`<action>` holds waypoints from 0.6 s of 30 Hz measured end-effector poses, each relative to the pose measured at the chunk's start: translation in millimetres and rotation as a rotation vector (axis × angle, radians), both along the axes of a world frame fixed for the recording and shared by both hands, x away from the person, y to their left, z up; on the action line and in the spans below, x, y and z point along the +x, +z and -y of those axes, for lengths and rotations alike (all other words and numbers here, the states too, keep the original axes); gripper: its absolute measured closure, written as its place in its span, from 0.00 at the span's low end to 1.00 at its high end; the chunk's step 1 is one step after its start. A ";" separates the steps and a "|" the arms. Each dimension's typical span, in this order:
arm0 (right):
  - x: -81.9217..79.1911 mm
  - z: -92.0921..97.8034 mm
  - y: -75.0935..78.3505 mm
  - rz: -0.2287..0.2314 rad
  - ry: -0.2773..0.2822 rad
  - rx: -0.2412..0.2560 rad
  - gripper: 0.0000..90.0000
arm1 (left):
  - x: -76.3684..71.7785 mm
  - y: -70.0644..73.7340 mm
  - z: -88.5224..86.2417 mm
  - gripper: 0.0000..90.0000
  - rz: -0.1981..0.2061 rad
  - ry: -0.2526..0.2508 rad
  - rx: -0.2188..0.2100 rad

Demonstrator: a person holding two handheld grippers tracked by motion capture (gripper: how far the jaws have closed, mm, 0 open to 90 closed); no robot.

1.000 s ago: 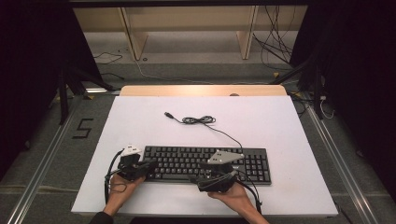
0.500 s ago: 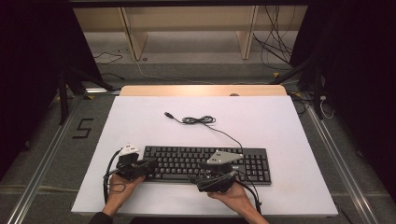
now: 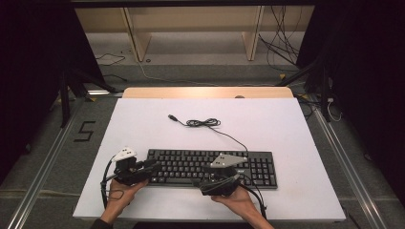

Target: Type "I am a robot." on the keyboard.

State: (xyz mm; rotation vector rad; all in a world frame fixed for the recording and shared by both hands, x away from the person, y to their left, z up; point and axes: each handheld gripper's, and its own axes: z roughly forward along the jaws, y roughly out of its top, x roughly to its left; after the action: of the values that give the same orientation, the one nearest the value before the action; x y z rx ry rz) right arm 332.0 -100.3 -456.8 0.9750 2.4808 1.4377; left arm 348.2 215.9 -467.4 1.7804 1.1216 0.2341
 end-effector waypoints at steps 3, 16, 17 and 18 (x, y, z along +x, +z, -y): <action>0.4 -1.5 -1.1 -0.004 0.003 -0.002 0.41 | -2.2 1.2 -0.2 0.54 0.013 -0.009 -0.022; 3.7 -8.3 -4.5 -0.021 0.013 0.001 0.42 | -13.1 5.7 0.8 0.33 0.062 -0.030 -0.059; 4.0 -8.9 -4.6 -0.021 0.015 0.001 0.43 | -14.0 6.1 0.8 0.33 0.065 -0.028 -0.060; 4.5 -9.5 -4.8 -0.021 0.017 0.002 0.44 | -14.7 6.6 0.6 0.32 0.067 -0.027 -0.061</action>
State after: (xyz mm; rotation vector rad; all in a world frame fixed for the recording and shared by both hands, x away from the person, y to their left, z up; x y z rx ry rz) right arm 336.5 -90.8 -461.6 0.9773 2.5088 1.4432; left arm 333.5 215.3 -460.8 1.7199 1.0465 0.2387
